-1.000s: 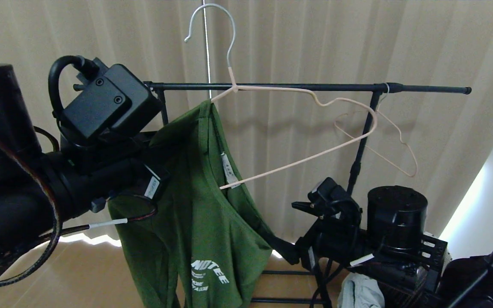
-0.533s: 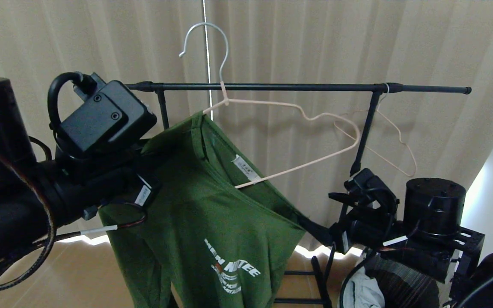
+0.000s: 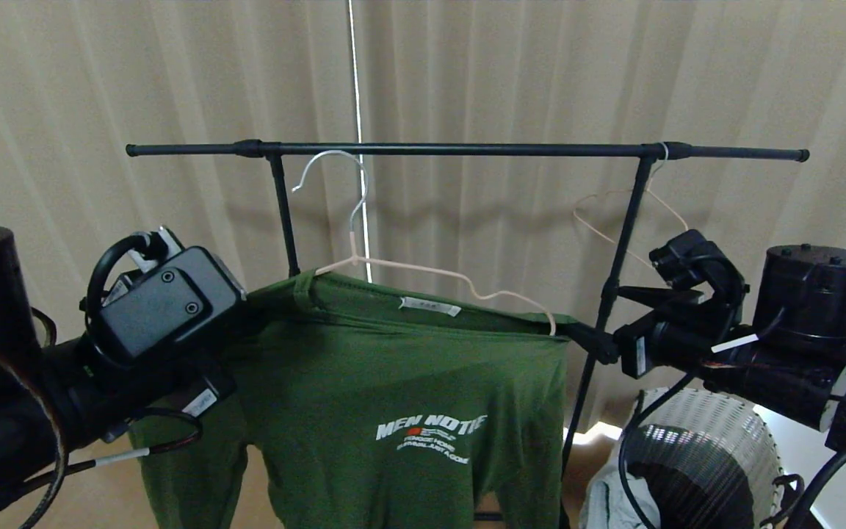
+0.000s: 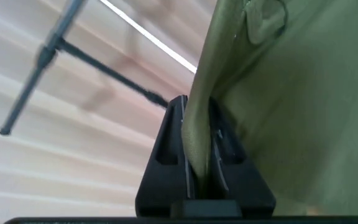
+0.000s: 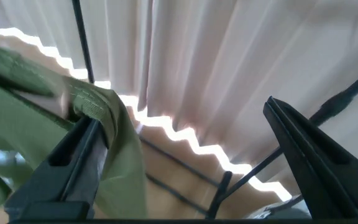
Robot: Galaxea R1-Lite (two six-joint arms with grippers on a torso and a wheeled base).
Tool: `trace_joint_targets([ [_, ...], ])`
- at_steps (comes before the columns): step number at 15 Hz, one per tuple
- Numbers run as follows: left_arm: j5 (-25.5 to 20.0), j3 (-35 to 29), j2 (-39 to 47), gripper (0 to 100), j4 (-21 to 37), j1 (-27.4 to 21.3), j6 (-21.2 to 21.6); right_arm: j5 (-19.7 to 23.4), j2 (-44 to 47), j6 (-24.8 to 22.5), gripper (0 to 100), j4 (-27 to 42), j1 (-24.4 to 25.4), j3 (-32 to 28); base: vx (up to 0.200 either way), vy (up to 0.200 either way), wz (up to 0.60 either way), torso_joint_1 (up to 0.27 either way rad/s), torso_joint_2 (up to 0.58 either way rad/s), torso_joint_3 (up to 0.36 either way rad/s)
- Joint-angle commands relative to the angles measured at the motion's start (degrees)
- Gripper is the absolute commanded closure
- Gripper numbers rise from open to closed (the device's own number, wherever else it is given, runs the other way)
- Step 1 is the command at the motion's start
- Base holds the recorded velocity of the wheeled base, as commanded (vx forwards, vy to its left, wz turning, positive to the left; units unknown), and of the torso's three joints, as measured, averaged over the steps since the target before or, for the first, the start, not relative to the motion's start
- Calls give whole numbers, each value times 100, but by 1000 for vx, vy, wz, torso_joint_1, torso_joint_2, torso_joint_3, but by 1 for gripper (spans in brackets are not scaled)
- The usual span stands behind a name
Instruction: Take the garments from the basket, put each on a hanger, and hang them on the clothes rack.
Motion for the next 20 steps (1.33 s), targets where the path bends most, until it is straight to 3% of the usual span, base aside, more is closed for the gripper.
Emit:
trace_joint_targets([
  [1, 36, 216, -20, 100, -1, 57, 46, 6, -252, -2, 0, 174, 3, -183, 0, 0, 0, 0, 0, 0],
  [5, 265, 419, -3, 100, 8, 136, 46, 6, -489, -2, 0, 763, 302, -500, 0, 0, 0, 0, 0, 0],
  [7, 370, 463, 15, 100, 8, 145, 46, 6, -612, -2, 0, 859, 662, -464, 0, 0, 0, 0, 0, 0],
  [10, 994, 366, 226, 100, -19, 136, -95, 6, -744, -2, 0, 974, 1233, -473, 0, 0, 0, 0, 0, 0],
  [12, 1020, 331, 358, 100, -159, 119, -323, 6, -788, -11, 0, 965, 1620, -544, 0, 0, 0, 0, 0, 0],
  [16, 1012, 392, 446, 100, -414, 83, -323, 14, -665, -28, 0, 974, 1734, -842, 0, 0, 0, 0, 0, 0],
  [20, 1223, 357, 437, 100, -432, 101, -376, 23, -595, -433, 0, 974, 1813, -702, 0, 0, 0, 0, 0, 0],
])
